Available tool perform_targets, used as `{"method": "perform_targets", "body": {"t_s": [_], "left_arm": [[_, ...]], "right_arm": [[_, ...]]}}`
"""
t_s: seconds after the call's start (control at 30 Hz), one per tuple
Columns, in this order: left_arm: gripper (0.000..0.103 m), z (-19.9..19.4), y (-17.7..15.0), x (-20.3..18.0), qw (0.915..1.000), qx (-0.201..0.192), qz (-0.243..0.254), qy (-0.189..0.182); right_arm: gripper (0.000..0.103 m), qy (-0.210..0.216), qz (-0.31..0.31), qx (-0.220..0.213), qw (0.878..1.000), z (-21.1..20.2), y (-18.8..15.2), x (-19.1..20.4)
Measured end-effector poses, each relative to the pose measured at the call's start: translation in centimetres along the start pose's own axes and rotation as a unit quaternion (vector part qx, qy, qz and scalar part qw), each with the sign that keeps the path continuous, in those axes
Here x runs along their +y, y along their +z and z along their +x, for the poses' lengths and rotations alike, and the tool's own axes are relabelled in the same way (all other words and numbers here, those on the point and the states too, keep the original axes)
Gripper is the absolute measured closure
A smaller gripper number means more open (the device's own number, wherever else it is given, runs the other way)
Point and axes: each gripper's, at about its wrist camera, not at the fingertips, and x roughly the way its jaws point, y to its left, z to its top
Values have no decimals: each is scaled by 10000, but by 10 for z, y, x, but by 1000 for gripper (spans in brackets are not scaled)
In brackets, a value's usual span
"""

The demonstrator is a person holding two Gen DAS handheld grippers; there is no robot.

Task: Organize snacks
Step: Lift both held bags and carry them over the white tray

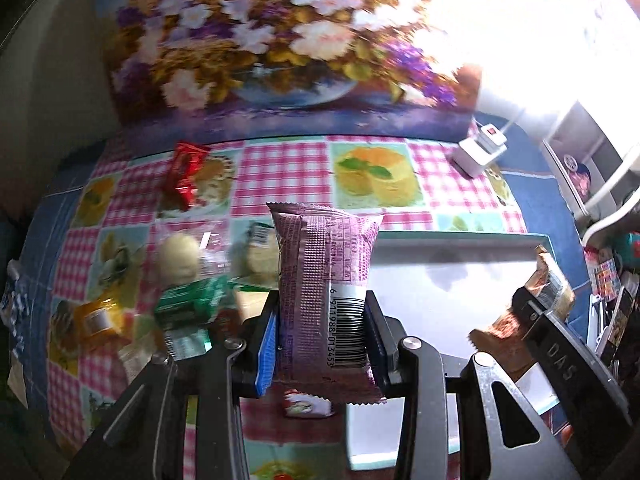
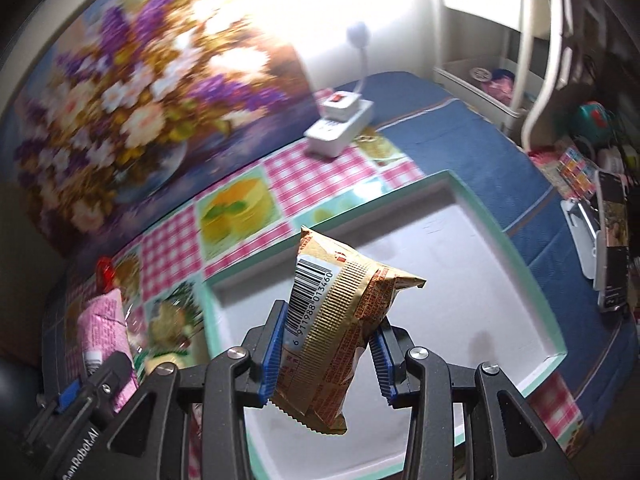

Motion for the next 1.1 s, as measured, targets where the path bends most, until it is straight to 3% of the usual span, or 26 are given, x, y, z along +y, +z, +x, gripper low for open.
{"method": "perform_targets", "body": {"t_s": [0.17,0.53,1.1], "left_arm": [[63,21,9,-30,9992,147,284,-250],[62,62,16,-87,9945,406,882,-399],[62,98,11,-106,9912,728,1040,-377]], "right_arm": [[61,-225,328,-26,9992,7,14,-24],[61,-490,982,115,9939,36,35,-74],[61,-624,1121,638,9897,82,29,-87]]}}
